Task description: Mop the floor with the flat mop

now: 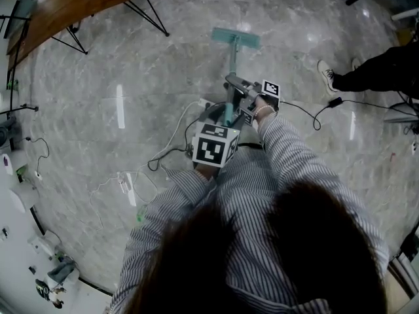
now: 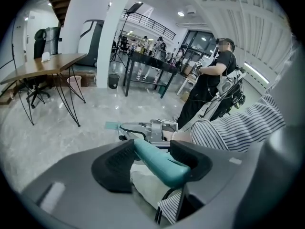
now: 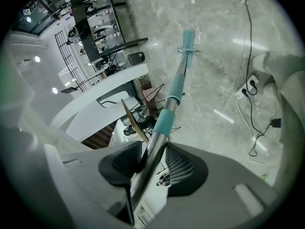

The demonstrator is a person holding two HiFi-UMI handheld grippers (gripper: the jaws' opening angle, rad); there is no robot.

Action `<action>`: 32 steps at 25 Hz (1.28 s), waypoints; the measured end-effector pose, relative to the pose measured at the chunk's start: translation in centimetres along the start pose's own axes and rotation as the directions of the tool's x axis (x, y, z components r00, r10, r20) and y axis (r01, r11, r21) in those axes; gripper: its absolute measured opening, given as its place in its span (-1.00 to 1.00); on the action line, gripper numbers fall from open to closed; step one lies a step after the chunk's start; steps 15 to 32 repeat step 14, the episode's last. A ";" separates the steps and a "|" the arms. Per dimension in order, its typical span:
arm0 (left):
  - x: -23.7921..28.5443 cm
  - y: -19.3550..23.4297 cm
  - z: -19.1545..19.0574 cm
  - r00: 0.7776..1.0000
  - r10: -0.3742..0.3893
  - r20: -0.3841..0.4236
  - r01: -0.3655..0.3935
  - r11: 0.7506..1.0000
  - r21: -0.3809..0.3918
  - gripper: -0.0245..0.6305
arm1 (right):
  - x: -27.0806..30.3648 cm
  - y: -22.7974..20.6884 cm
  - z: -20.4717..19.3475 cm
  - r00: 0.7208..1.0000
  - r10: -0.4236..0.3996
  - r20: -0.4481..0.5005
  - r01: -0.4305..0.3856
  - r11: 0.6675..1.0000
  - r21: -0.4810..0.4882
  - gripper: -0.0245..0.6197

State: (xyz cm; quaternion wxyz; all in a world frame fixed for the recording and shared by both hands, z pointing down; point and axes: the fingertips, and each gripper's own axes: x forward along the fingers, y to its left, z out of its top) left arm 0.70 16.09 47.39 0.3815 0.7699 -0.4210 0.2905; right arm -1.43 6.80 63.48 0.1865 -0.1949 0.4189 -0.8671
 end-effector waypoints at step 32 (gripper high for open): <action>0.6 -0.3 -0.3 1.000 0.001 -0.019 0.000 1.000 0.005 -0.19 | -0.3 -0.2 0.3 0.999 -0.035 -0.029 0.035 0.999 -0.013 -0.47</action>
